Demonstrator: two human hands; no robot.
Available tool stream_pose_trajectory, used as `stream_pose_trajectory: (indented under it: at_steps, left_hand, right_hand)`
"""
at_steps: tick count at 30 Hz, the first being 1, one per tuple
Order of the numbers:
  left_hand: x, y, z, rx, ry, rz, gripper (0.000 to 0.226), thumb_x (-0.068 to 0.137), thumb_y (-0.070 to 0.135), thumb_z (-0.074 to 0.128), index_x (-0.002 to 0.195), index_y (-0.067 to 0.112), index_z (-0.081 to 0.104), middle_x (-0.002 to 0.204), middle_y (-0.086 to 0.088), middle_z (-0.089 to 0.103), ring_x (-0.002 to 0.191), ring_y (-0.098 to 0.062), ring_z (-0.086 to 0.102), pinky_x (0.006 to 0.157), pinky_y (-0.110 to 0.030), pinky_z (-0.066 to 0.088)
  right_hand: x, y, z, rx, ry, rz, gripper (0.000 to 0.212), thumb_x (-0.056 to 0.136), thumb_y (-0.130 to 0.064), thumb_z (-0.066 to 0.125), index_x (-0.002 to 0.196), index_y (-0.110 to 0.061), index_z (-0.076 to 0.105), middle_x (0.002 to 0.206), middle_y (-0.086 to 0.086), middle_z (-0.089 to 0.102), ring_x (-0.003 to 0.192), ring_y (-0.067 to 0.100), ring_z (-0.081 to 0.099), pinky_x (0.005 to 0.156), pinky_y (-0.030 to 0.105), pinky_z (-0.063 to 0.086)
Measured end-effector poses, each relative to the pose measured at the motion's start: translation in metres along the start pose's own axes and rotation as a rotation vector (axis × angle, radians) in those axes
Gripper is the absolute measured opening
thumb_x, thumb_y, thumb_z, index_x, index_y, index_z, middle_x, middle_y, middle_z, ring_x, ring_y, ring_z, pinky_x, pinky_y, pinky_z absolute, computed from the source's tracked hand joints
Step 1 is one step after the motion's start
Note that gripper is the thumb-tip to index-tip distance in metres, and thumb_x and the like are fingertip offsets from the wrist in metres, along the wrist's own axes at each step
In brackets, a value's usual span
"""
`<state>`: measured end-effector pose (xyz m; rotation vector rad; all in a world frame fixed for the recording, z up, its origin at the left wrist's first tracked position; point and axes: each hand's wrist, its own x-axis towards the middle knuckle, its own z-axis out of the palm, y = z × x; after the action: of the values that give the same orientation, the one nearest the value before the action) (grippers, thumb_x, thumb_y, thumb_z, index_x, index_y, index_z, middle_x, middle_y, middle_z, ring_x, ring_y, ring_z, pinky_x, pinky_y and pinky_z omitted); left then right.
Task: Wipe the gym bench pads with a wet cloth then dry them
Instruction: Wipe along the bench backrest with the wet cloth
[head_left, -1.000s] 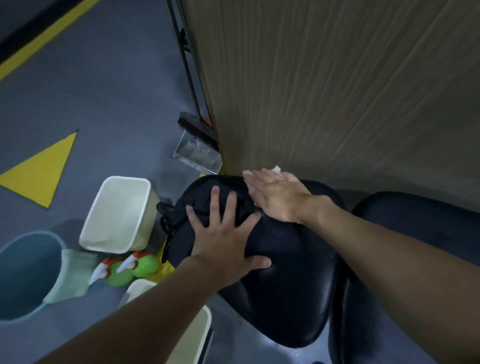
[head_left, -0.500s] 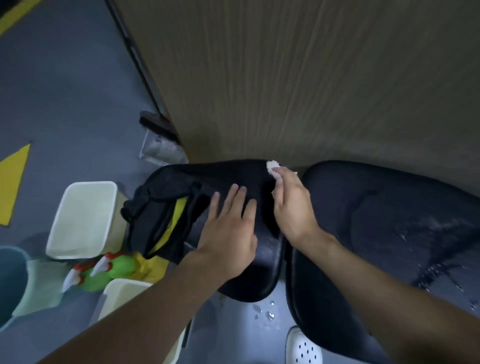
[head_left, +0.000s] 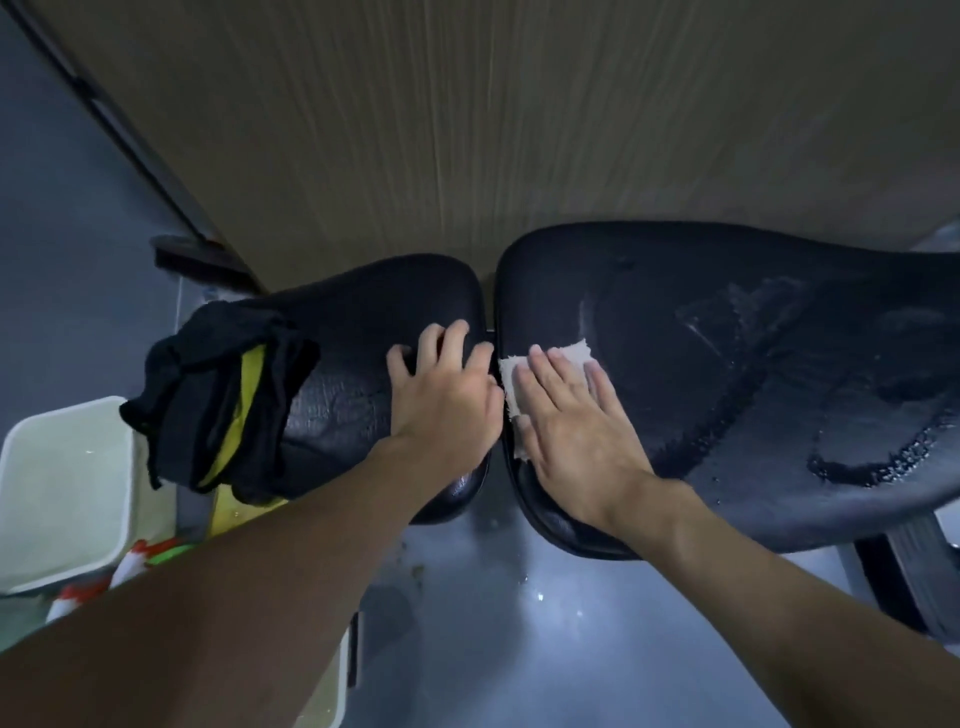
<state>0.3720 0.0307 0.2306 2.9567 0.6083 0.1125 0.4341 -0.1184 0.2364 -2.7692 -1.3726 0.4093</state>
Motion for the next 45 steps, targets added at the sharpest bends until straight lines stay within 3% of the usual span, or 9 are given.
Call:
stream_pose_trajectory:
  at_steps: [5, 9, 19, 25, 32, 35, 37, 40, 45]
  left_hand:
    - [-0.005, 0.005, 0.016, 0.030, 0.038, -0.047, 0.044, 0.089, 0.033, 0.033, 0.122, 0.021, 0.060, 0.139, -0.003, 0.051, 0.130, -0.027, 0.043, 0.104, -0.058, 0.029]
    - [-0.002, 0.005, 0.022, 0.100, 0.036, -0.048, 0.049, 0.090, 0.041, 0.029, 0.126, 0.025, 0.057, 0.142, -0.003, 0.048, 0.132, -0.027, 0.040, 0.105, -0.058, 0.028]
    - [-0.006, 0.005, 0.033, 0.125, 0.166, -0.029, 0.056, 0.089, 0.051, 0.027, 0.129, 0.027, 0.060, 0.141, 0.000, 0.048, 0.135, -0.023, 0.038, 0.107, -0.054, 0.027]
    - [-0.011, 0.006, 0.034, 0.068, 0.206, -0.027, 0.047, 0.098, 0.038, 0.029, 0.138, 0.029, 0.051, 0.151, 0.004, 0.037, 0.140, -0.017, 0.025, 0.114, -0.046, 0.019]
    - [-0.019, 0.012, 0.026, -0.074, 0.223, -0.033, 0.040, 0.095, 0.024, 0.039, 0.132, 0.022, 0.054, 0.141, 0.007, 0.048, 0.137, -0.013, 0.035, 0.116, -0.044, 0.020]
    - [-0.022, 0.016, 0.022, -0.115, 0.197, -0.044, 0.039, 0.096, 0.024, 0.039, 0.131, 0.022, 0.056, 0.144, 0.007, 0.047, 0.141, -0.012, 0.031, 0.118, -0.047, 0.017]
    - [-0.024, 0.019, 0.021, -0.124, 0.132, -0.055, 0.042, 0.099, 0.025, 0.037, 0.138, 0.024, 0.051, 0.152, 0.007, 0.039, 0.147, -0.016, 0.022, 0.120, -0.051, 0.010]
    - [-0.029, 0.023, 0.021, -0.081, 0.045, -0.037, 0.045, 0.103, 0.028, 0.032, 0.147, 0.024, 0.040, 0.159, 0.008, 0.029, 0.151, -0.021, 0.009, 0.121, -0.054, 0.004]
    - [-0.027, 0.029, 0.018, -0.093, 0.045, -0.057, 0.043, 0.104, 0.026, 0.029, 0.145, 0.023, 0.042, 0.155, 0.010, 0.034, 0.151, -0.021, 0.011, 0.119, -0.058, 0.007]
  right_hand:
    - [0.039, 0.003, 0.010, -0.099, 0.026, 0.043, 0.067, 0.097, -0.044, -0.008, 0.156, -0.014, -0.010, 0.165, 0.010, -0.013, 0.151, 0.026, -0.015, 0.121, 0.049, -0.009]
    - [0.076, 0.015, 0.000, -0.084, 0.043, 0.061, 0.063, 0.102, -0.043, 0.009, 0.157, -0.018, -0.007, 0.165, 0.008, -0.013, 0.151, 0.024, -0.016, 0.121, 0.050, -0.009]
    - [0.173, 0.042, -0.025, 0.003, 0.056, 0.161, 0.061, 0.099, -0.040, 0.012, 0.157, -0.024, 0.008, 0.166, 0.003, -0.006, 0.151, 0.018, -0.013, 0.119, 0.052, -0.011]
    - [0.130, 0.030, -0.009, -0.037, 0.050, 0.073, 0.062, 0.099, -0.045, 0.011, 0.158, -0.026, 0.001, 0.166, 0.001, -0.011, 0.151, 0.017, -0.015, 0.119, 0.051, -0.012]
    - [0.006, 0.020, 0.016, -0.025, 0.078, -0.126, 0.059, 0.102, -0.041, 0.009, 0.157, -0.024, -0.003, 0.166, 0.003, -0.012, 0.151, 0.019, -0.016, 0.121, 0.048, -0.009]
    - [-0.045, 0.019, 0.030, -0.058, 0.107, -0.186, 0.067, 0.093, -0.043, -0.006, 0.157, -0.021, -0.004, 0.166, 0.005, -0.012, 0.151, 0.021, -0.014, 0.121, 0.048, -0.006]
    - [-0.067, 0.019, 0.042, -0.098, 0.175, -0.214, 0.083, 0.082, -0.044, -0.011, 0.158, -0.017, 0.007, 0.166, 0.010, 0.001, 0.153, 0.026, -0.001, 0.121, 0.051, 0.003]
    - [-0.083, 0.021, 0.057, -0.102, 0.358, -0.231, 0.066, 0.090, -0.041, 0.023, 0.138, -0.009, 0.056, 0.144, 0.019, 0.052, 0.135, 0.034, 0.048, 0.106, 0.060, 0.040]
    - [-0.075, 0.027, 0.054, -0.067, 0.351, -0.269, 0.066, 0.096, -0.043, 0.019, 0.142, -0.009, 0.052, 0.147, 0.018, 0.048, 0.137, 0.032, 0.046, 0.109, 0.054, 0.038]
